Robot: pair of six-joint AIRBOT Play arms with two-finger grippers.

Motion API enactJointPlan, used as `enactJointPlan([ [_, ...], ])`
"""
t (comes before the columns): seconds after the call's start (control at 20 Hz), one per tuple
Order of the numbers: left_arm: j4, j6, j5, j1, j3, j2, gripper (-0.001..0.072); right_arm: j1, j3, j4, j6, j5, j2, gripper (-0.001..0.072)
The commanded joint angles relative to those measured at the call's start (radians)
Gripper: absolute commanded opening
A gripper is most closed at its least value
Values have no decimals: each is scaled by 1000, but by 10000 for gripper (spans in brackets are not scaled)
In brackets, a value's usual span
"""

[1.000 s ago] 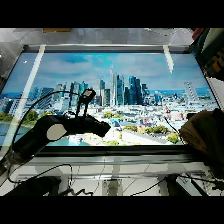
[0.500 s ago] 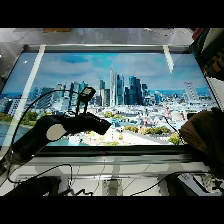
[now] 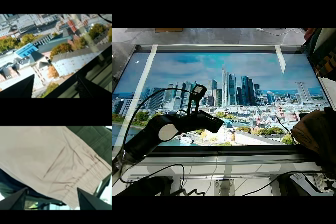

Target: Fold the clothes and pants, and hang the long-sleeved shirts on hangers.

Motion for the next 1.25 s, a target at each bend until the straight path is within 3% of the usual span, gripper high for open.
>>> enactJointPlan([
  [0.0,1,0,3,1,0,1,599,8,1,98,-51,-73,-4,663],
  [0.1,1,1,8,1,0,1,599,57,1,198,-108,-92,-18,455],
  [0.15,1,0,11,1,0,1,599,99,1,241,-107,-105,-25,166],
  [0.2,0,0,12,1,0,1,599,151,1,271,-101,-124,-27,21],
  [0.5,0,0,12,1,0,1,599,623,1,271,-178,-241,-31,22],
  [0.85,0,0,12,1,0,1,599,1206,1,40,-224,-312,-31,21],
  [1.05,0,0,12,1,0,1,599,1363,0,-113,-225,-217,-39,22],
  [1.2,0,0,13,1,0,1,599,1369,-4,-78,-225,-129,-39,23],
])
